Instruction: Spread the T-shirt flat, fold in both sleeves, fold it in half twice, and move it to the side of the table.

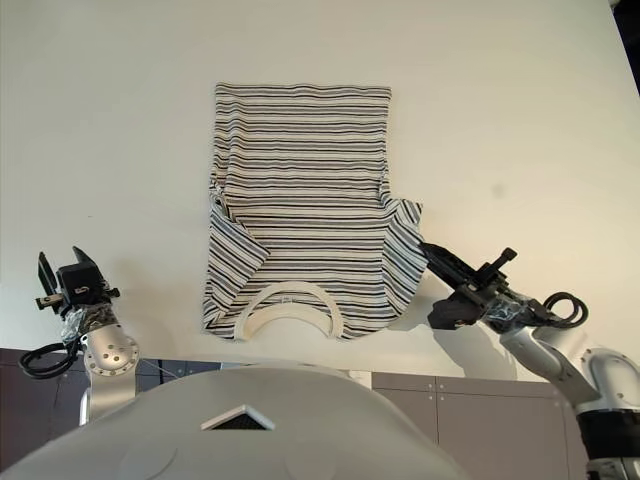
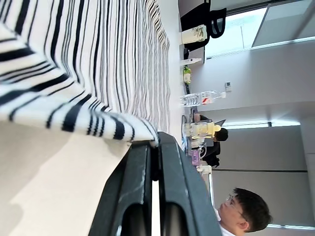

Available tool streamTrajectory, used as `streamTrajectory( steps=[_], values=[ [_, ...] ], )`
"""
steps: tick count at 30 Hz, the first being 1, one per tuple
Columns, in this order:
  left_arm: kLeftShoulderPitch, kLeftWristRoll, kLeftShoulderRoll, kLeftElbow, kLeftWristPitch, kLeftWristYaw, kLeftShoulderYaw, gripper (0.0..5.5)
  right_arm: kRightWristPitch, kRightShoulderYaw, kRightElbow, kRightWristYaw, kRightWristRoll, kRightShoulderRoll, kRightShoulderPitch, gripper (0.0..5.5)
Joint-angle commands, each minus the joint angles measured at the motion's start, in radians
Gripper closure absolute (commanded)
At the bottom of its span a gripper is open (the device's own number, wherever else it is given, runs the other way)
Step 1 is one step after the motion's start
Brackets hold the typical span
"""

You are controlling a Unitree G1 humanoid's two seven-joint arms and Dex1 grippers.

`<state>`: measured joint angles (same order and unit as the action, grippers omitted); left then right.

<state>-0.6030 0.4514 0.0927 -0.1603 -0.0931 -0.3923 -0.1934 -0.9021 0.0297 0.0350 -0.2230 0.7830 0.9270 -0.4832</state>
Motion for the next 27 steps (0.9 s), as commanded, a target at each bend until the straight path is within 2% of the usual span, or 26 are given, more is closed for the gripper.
streamTrajectory(
  steps=[1, 7, 17, 21, 27],
  values=[
    [0.017, -0.007, 0.036, 0.02, -0.008, 0.036, -0.002, 3.37, 0.013, 0.033, -0.096, -0.011, -0.017, -0.061, -0.018, 5.37],
    [0.074, -0.019, 0.088, 0.057, -0.005, 0.084, 0.009, 3.37, 0.078, -0.058, -0.165, 0.065, 0.029, -0.166, -0.009, 5.37],
    [0.114, -0.041, 0.118, 0.077, -0.003, 0.137, 0.015, 3.37, 0.114, -0.205, -0.12, 0.155, 0.068, -0.212, 0.066, 5.37],
    [0.132, -0.049, 0.18, 0.084, -0.037, 0.204, 0.025, 3.37, 0.14, -0.224, -0.115, 0.163, 0.061, -0.236, 0.09, 5.37],
    [0.078, -0.064, 0.293, 0.078, -0.124, 0.316, 0.027, 3.37, 0.126, -0.196, -0.108, 0.157, 0.032, -0.2, 0.103, 4.2]
  ],
)
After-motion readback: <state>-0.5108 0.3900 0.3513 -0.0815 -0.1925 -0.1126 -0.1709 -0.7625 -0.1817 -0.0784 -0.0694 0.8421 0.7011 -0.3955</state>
